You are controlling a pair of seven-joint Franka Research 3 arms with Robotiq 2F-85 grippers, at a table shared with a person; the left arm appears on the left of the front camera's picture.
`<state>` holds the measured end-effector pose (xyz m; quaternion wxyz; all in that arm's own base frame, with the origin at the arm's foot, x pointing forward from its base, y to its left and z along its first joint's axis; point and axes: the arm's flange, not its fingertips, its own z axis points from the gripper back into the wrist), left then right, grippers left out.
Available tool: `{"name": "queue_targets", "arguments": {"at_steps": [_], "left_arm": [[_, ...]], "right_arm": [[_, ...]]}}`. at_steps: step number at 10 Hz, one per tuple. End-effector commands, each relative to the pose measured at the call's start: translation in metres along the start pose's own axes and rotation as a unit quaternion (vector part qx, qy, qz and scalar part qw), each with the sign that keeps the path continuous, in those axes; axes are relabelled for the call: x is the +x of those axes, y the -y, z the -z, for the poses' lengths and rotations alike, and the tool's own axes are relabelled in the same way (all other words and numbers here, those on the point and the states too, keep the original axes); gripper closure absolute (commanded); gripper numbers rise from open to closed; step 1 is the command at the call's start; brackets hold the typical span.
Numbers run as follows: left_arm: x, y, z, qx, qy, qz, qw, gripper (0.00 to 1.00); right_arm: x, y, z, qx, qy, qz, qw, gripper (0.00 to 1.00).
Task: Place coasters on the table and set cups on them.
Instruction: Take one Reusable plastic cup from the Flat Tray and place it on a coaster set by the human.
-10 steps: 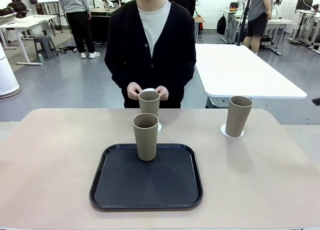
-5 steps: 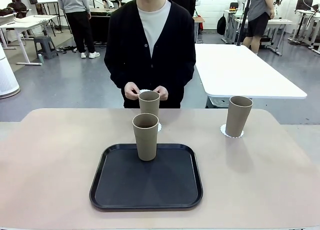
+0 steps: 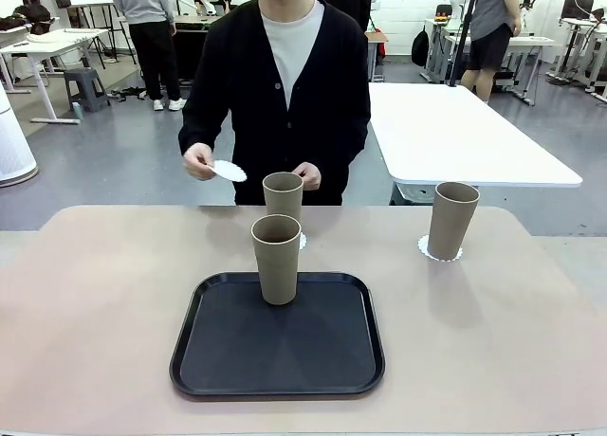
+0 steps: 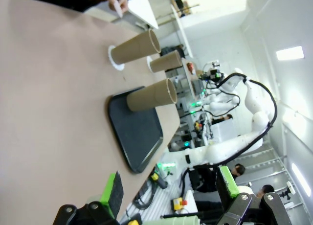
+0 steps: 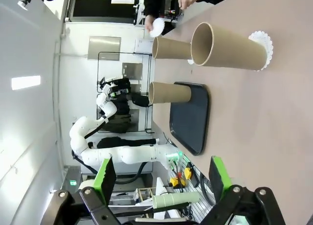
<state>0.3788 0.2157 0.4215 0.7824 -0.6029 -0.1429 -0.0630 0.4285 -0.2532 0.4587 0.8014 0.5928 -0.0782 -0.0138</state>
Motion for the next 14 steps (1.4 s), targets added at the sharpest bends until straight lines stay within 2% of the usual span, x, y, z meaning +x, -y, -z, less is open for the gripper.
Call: {"name": "queue_targets", "arguments": {"at_steps": [1, 2, 3, 14], "left_arm": [[-0.002, 0.001, -0.001, 0.002, 0.0, -0.001, 1.0, 0.0], [-0.002, 0.001, -0.001, 0.002, 0.0, -0.001, 1.0, 0.0], [-0.002, 0.001, -0.001, 0.002, 0.0, -0.001, 1.0, 0.0], [-0.002, 0.001, -0.001, 0.002, 0.0, -0.001, 1.0, 0.0]], "right_arm": [[-0.002, -0.008, 0.014, 0.009, -0.008, 0.002, 1.0, 0.0], [-0.001, -0.009, 0.016, 0.0, -0.019, 0.007, 1.0, 0.0], [0.001, -0.002, 0.004, 0.001, -0.004, -0.001, 1.0, 0.0], [0.001, -0.002, 0.004, 0.001, -0.004, -0.001, 1.0, 0.0]]}}
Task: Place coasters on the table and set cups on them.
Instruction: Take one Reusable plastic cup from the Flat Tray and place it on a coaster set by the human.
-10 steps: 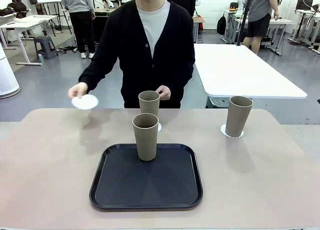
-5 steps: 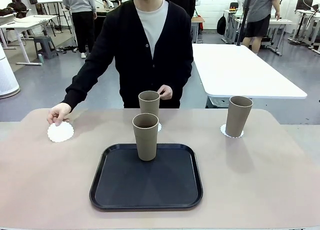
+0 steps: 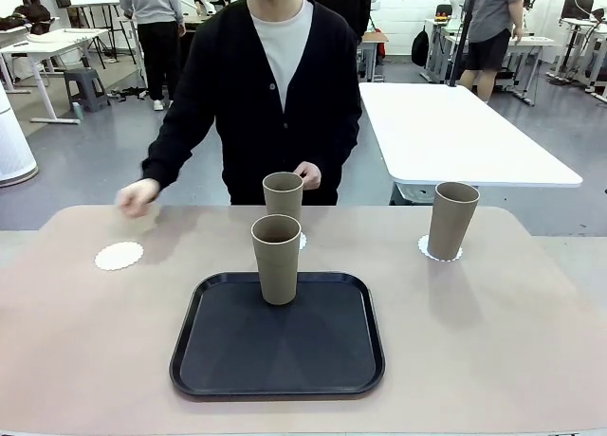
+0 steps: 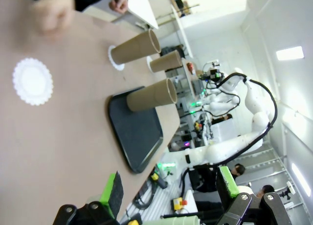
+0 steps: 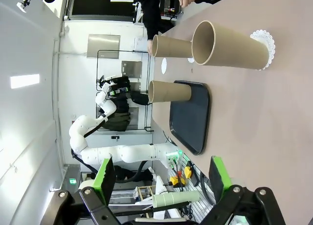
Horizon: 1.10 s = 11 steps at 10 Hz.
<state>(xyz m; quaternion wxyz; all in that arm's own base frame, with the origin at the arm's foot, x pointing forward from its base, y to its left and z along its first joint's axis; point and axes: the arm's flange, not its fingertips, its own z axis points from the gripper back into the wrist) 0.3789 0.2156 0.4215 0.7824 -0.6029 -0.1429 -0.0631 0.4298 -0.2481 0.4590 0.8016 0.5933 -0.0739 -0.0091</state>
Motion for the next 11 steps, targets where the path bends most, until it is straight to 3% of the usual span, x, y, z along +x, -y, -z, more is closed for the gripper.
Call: {"name": "queue_targets", "arguments": {"at_steps": [1, 11], "left_arm": [[-0.0021, 0.0013, -0.0006, 0.002, 0.0, -0.001, 1.0, 0.0], [-0.0021, 0.0013, -0.0006, 0.002, 0.0, -0.001, 1.0, 0.0]], "right_arm": [[0.0004, 0.0001, -0.0006, 0.0, 0.003, 0.0, 1.0, 0.0], [0.0004, 0.0001, -0.0006, 0.0, 0.003, 0.0, 1.0, 0.0]]}}
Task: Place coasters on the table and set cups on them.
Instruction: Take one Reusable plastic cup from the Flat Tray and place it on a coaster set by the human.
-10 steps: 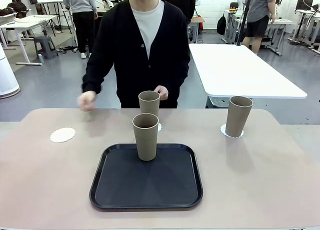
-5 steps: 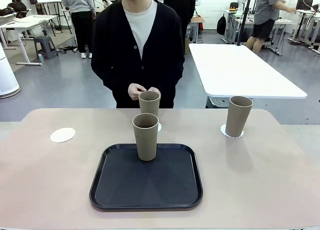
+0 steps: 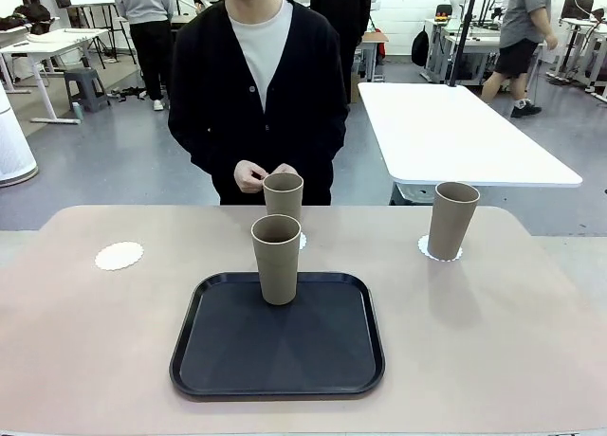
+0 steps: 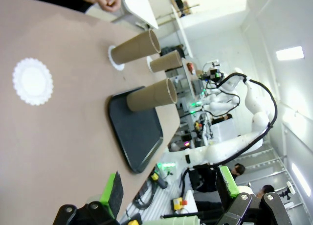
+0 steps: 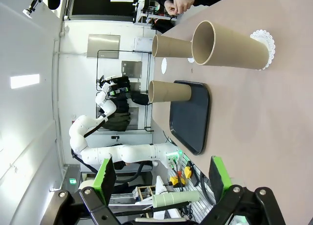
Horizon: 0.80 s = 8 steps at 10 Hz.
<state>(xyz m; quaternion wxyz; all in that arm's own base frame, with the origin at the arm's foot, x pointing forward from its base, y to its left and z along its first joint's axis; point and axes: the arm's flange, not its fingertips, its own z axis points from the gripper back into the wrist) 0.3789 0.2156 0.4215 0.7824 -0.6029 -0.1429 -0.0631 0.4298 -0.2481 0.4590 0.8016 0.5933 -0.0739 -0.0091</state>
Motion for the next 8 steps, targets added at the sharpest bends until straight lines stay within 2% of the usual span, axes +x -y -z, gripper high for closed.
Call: {"name": "queue_targets", "arguments": {"at_steps": [1, 2, 4, 5, 7, 8], "left_arm": [[-0.002, 0.001, -0.001, 0.002, 0.0, -0.001, 1.0, 0.0], [0.0, 0.0, 0.0, 0.0, 0.0, 0.0, 1.0, 0.0], [0.036, 0.007, 0.004, 0.05, 0.013, 0.129, 0.99, 0.0], [0.049, 0.016, 0.017, 0.082, 0.008, 0.192, 0.978, 0.0], [0.056, 0.043, 0.07, 0.143, -0.053, 0.331, 0.931, 0.0], [0.054, 0.051, 0.1, 0.165, -0.091, 0.376, 0.907, 0.0]], "right_arm": [[0.0, 0.0, -0.001, 0.0, 0.003, 0.0, 1.0, 0.0], [0.0, 0.0, -0.001, 0.0, 0.003, 0.0, 1.0, 0.0], [0.0, 0.0, -0.001, 0.0, 0.003, 0.0, 1.0, 0.0], [0.0, 0.0, -0.001, 0.0, 0.003, 0.0, 1.0, 0.0], [0.0, 0.0, -0.001, 0.0, 0.003, 0.0, 1.0, 0.0], [0.0, 0.0, -0.001, 0.0, 0.003, 0.0, 1.0, 0.0]]}}
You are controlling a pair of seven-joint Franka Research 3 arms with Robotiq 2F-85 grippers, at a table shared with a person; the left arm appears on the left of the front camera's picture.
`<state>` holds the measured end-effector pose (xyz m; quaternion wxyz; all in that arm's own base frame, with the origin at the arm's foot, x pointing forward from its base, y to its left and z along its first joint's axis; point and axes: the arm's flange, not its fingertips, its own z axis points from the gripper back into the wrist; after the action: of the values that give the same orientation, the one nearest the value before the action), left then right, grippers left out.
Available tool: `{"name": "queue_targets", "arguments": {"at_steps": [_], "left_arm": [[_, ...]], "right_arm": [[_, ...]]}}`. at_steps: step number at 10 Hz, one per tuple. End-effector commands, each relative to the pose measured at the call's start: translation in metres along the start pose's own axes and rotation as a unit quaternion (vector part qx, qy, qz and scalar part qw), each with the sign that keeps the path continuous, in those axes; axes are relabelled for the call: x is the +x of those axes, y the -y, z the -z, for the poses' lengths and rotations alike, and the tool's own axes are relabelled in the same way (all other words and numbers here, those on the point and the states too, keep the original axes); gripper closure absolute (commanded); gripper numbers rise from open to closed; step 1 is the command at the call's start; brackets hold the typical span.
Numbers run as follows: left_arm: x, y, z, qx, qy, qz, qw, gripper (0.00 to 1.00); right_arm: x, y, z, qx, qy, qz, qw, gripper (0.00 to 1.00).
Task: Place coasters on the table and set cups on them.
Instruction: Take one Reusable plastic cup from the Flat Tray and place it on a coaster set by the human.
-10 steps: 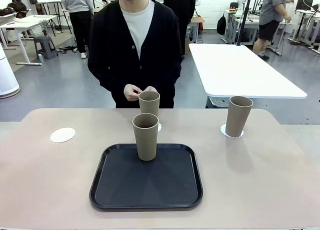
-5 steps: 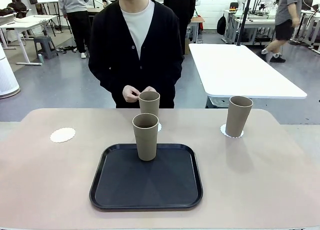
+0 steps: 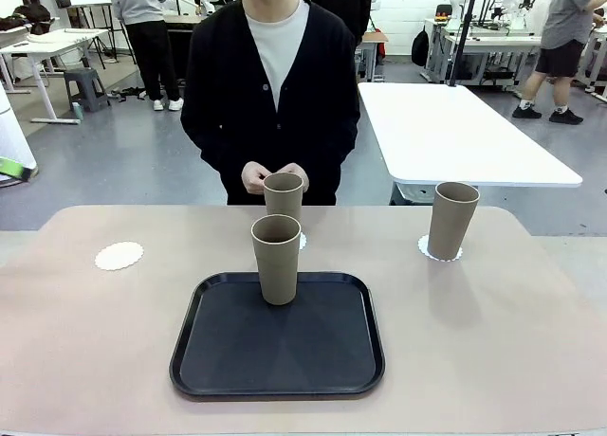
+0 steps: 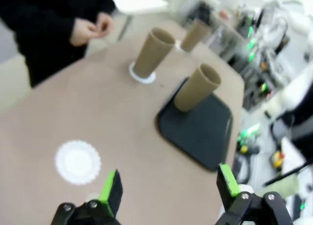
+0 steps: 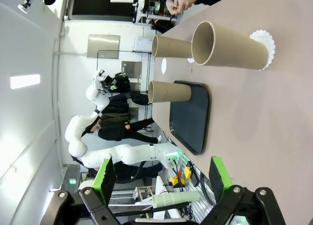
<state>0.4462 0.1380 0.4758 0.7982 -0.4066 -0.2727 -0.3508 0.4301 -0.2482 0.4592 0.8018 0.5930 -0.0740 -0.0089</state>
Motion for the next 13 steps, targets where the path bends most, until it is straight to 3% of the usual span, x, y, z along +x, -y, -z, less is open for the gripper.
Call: {"name": "queue_targets", "arguments": {"at_steps": [1, 3, 5, 6, 9, 13], "left_arm": [[-0.003, 0.028, 0.056, 0.036, -0.066, 0.089, 0.993, 0.0], [0.014, 0.048, 0.1, 0.056, -0.13, 0.146, 0.979, 0.0], [0.025, 0.065, 0.135, 0.049, -0.15, 0.181, 0.971, 0.0], [0.03, 0.073, 0.153, 0.076, -0.141, 0.204, 0.966, 0.0], [0.038, 0.09, 0.199, 0.048, -0.166, 0.247, 0.954, 0.0], [0.052, 0.083, 0.244, 0.093, -0.179, 0.29, 0.936, 0.0]], "right_arm": [[0.0, 0.0, -0.001, 0.0, 0.003, 0.0, 1.0, 0.0], [0.0, 0.0, -0.001, 0.0, 0.003, 0.0, 1.0, 0.0], [0.0, 0.0, -0.001, 0.0, 0.003, 0.0, 1.0, 0.0], [0.0, 0.0, -0.001, 0.0, 0.003, 0.0, 1.0, 0.0], [0.0, 0.0, -0.001, 0.0, 0.003, 0.0, 1.0, 0.0], [0.0, 0.0, -0.001, 0.0, 0.003, 0.0, 1.0, 0.0]]}}
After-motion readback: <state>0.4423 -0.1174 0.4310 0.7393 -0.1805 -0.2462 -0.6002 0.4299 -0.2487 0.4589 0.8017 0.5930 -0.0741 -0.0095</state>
